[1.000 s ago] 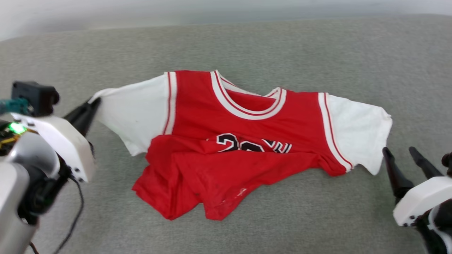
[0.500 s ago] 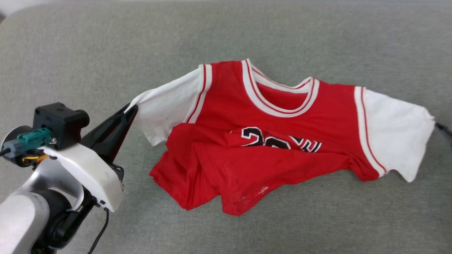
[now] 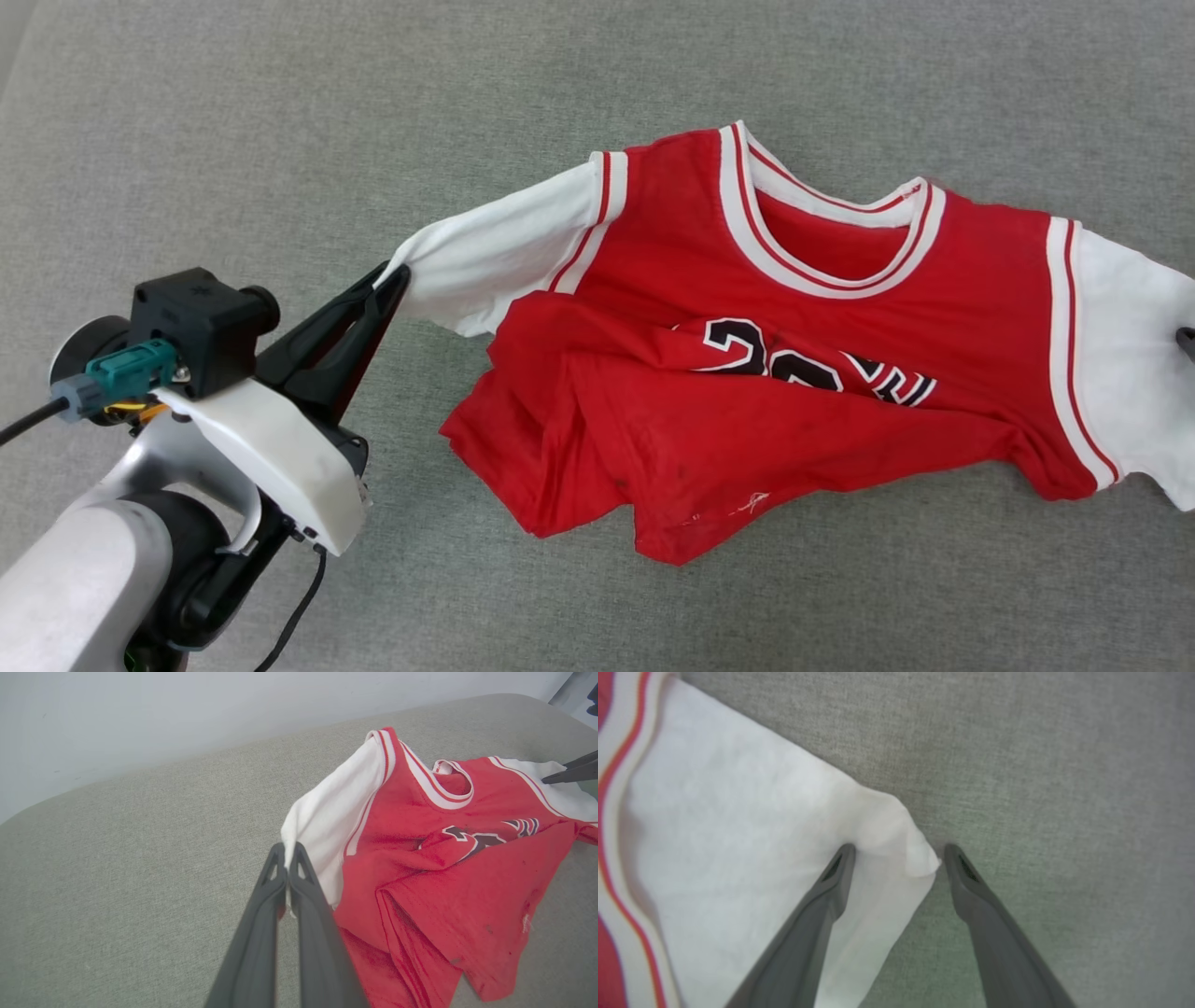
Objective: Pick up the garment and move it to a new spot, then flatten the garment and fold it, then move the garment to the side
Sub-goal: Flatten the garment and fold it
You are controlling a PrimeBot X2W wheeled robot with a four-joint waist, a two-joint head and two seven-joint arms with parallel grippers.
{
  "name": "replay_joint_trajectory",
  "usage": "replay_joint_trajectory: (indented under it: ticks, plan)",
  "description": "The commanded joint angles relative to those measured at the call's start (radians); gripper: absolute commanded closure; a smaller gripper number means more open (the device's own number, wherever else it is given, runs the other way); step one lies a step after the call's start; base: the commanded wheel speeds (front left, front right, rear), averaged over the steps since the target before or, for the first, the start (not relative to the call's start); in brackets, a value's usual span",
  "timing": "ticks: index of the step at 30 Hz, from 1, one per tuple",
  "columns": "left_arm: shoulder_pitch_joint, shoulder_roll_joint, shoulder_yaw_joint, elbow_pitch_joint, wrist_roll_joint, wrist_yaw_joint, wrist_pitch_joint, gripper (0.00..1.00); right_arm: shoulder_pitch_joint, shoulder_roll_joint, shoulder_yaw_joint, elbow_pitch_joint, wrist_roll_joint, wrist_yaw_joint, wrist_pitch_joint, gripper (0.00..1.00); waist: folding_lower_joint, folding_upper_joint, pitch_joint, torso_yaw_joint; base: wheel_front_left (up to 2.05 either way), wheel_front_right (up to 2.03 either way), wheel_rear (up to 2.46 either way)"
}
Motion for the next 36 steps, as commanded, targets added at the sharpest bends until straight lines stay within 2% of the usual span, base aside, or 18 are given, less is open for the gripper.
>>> replay_joint_trajectory:
  ticks: [1, 2, 3, 4, 5, 10, 17, 31, 36]
  plan:
    - [-0.011, -0.003, -0.002, 0.004, 0.006, -0.003, -0.008, 1.0, 0.047, 0.021, 0.024, 0.045, -0.004, 0.0, -0.004, 0.0, 0.0, 0.0, 0.004, 0.006, 0.0, 0.0, 0.0]
    - [-0.007, -0.007, -0.006, 0.005, 0.008, -0.005, -0.012, 1.0, 0.054, 0.023, 0.026, 0.062, -0.006, 0.0, -0.018, 0.0, 0.0, 0.0, 0.007, 0.01, 0.0, 0.0, 0.0]
    - [-0.005, -0.009, -0.009, 0.005, 0.008, -0.006, -0.012, 1.0, 0.06, 0.027, 0.028, 0.077, 0.0, 0.0, -0.03, 0.07, 0.0, 0.0, 0.009, 0.015, 0.0, 0.0, 0.0]
    - [-0.004, -0.011, -0.011, 0.007, 0.008, -0.008, -0.014, 1.0, 0.062, 0.028, 0.036, 0.088, 0.009, 0.0, -0.047, 0.64, 0.0, 0.0, 0.009, 0.017, 0.0, 0.0, 0.0]
    - [-0.001, -0.011, -0.013, 0.009, 0.009, -0.01, -0.017, 1.0, 0.064, 0.028, 0.04, 0.095, 0.015, 0.0, -0.064, 1.0, 0.0, 0.0, 0.008, 0.019, 0.0, 0.0, 0.0]
    - [0.013, -0.014, -0.008, 0.028, 0.005, -0.006, -0.034, 1.0, 0.052, 0.003, 0.043, 0.109, 0.035, 0.0, -0.143, 1.0, 0.0, 0.0, -0.019, 0.012, 0.0, 0.0, 0.0]
    - [0.03, -0.006, 0.024, 0.042, 0.004, 0.002, -0.089, 1.0, -0.002, -0.021, 0.015, 0.069, 0.072, 0.0, -0.232, 1.0, 0.0, 0.0, -0.109, -0.032, 0.0, 0.0, 0.0]
    - [0.093, 0.11, 0.206, -0.02, -0.001, 0.085, -0.167, 1.0, -0.021, -0.092, 0.019, -0.173, 0.167, 0.0, -0.3, 1.0, 0.0, 0.0, -0.305, -0.126, 0.0, 0.0, 0.0]
    - [0.078, 0.166, 0.29, -0.067, -0.006, 0.101, -0.18, 1.0, -0.035, -0.119, 0.01, -0.264, 0.13, 0.0, -0.37, 1.0, 0.0, 0.0, -0.333, -0.146, 0.0, 0.0, 0.0]
